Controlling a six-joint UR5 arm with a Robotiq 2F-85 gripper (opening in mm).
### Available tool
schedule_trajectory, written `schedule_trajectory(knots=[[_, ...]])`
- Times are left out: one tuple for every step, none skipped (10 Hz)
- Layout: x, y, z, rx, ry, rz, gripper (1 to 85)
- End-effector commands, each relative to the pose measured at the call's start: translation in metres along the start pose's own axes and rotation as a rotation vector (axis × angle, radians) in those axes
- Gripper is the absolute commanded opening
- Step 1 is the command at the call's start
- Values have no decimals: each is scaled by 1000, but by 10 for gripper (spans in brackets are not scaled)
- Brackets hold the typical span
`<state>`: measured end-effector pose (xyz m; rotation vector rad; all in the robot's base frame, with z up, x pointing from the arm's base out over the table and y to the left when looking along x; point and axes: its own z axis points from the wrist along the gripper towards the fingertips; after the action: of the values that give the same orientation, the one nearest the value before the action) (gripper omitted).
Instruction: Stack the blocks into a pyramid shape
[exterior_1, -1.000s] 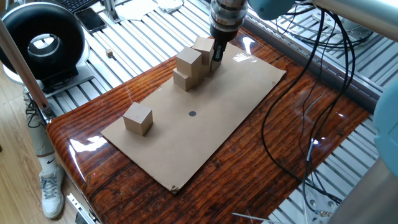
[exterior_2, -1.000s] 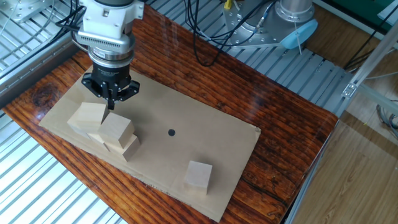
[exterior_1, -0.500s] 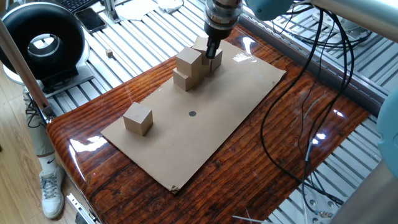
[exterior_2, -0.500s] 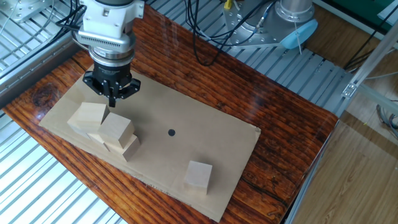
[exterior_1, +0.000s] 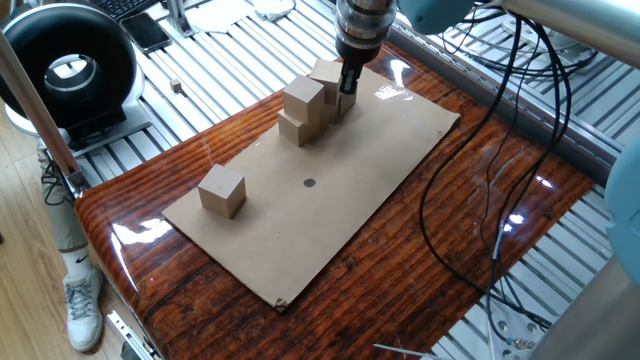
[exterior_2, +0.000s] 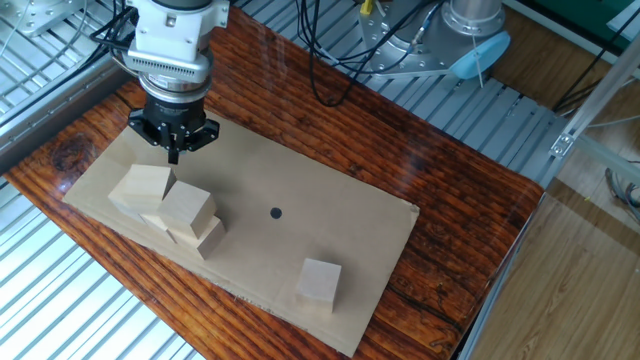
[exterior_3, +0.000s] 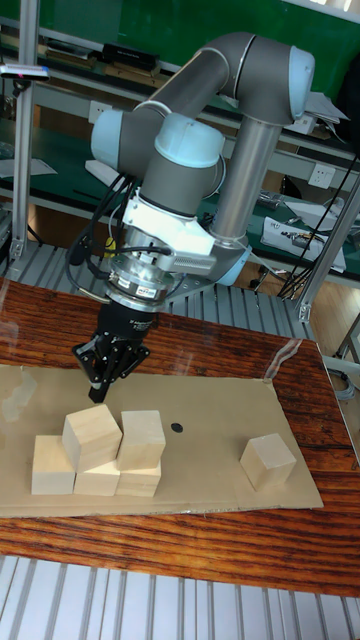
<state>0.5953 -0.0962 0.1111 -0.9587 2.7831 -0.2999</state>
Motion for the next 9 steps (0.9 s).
schedule_trajectory(knots=[[-6,1,-1,-9,-23,17,10],[-8,2,-2,-12,-24,19,10],[-11,3,-3,-11,-28,28,10],[-14,4,-4,-10,-34,34,10],[-18,3,-5,-6,-43,40,10],[-21,2,-5,0,-46,46,10],[-24,2,-6,6,-45,46,10],[-25,1,-7,11,-44,46,10],[-26,1,-8,13,-42,50,10]])
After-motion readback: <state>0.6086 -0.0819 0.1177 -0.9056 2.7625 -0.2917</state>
